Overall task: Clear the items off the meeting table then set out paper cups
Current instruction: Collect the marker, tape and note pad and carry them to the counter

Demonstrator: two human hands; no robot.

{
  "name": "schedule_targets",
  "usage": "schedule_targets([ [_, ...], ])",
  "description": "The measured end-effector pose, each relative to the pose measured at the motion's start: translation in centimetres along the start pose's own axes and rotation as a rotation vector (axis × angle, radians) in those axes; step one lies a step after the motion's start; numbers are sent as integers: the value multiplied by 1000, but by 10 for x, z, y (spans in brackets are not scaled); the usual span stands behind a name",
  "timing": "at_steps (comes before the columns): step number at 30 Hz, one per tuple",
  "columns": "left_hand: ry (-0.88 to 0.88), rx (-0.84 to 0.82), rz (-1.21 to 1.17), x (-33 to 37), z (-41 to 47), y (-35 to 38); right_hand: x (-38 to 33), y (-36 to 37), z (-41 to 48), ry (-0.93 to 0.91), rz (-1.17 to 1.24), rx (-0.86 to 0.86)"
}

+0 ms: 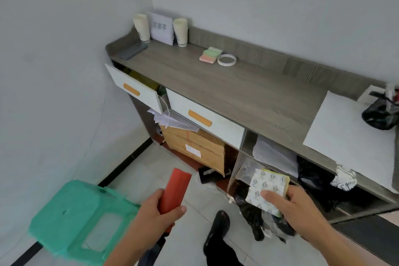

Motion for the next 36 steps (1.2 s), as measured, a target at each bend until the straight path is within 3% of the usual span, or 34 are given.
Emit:
schedule_targets([
  [10,46,-9,86,140,177,-33,-101,-32,199,-57,13,56],
  [20,57,-112,113,222,335,-67,-166,-45,334,51,277,127],
  [28,106,-267,136,277,463,-116,-258,-10,493,73,285,153],
  [33,112,-352,140,292,529,-142,-274,-3,574,203,44,218],
  [36,90,-410,138,294,554,-146,-276,-7,587,217,-390,357],
])
Point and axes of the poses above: each hand's wrist, its own z-axis towards the middle knuckle, its own y-axis out of the palm, x = y × z, the point moved 3 cm from there along z, towards the middle knuckle
